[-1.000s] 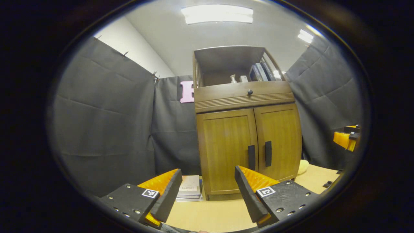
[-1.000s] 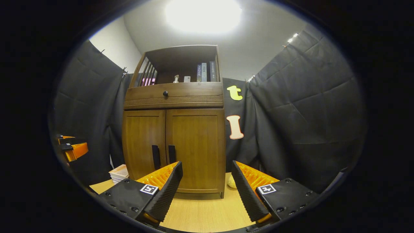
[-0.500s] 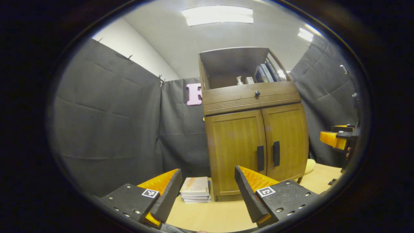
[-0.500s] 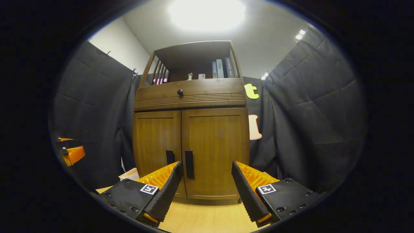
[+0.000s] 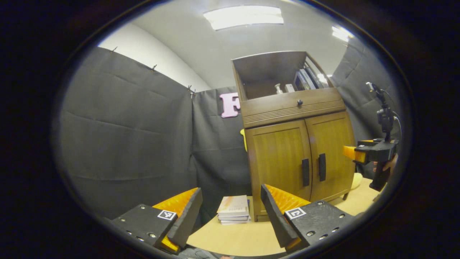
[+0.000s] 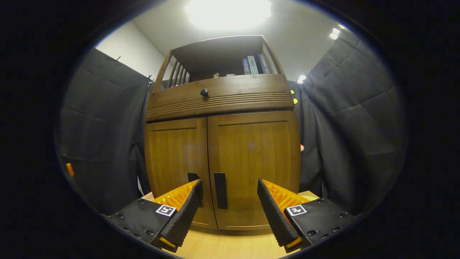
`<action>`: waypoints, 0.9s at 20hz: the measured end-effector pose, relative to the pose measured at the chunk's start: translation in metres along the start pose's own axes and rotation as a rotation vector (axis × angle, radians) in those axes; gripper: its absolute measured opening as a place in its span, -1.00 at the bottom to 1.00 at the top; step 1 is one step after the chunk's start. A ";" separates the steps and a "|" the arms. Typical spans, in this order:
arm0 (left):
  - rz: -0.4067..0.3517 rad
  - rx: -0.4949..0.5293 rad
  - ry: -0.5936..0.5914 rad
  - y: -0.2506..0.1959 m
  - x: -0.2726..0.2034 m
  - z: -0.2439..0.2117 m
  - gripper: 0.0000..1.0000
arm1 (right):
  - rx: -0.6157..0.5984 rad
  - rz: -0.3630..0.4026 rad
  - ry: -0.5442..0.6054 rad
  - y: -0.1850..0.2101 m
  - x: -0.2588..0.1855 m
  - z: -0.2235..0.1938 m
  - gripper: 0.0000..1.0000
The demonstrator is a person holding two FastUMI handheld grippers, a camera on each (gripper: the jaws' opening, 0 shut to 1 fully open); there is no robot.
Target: Open the right door of the double-door shoe cabinet with the right hand, and open the left door with the left hand.
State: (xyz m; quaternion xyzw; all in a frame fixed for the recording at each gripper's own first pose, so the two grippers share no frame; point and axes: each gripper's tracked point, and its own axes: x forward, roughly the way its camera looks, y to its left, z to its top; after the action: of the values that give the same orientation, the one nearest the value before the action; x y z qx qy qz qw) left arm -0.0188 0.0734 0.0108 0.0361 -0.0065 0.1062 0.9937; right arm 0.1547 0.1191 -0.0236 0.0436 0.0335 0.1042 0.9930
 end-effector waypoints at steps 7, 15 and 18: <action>0.079 0.018 0.020 0.027 -0.019 -0.005 0.90 | 0.000 -0.002 0.057 0.005 0.050 -0.029 0.92; 0.139 0.033 0.044 0.048 -0.028 -0.008 0.92 | -0.010 -0.009 0.124 0.009 0.097 -0.061 0.92; 0.155 0.039 0.047 0.051 -0.030 -0.007 0.90 | -0.011 -0.009 0.147 0.008 0.113 -0.067 0.92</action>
State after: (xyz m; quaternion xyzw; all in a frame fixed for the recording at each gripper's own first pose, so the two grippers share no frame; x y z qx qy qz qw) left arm -0.0590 0.1170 0.0068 0.0522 0.0163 0.1836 0.9815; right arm 0.2580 0.1559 -0.0960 0.0303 0.1058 0.1031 0.9886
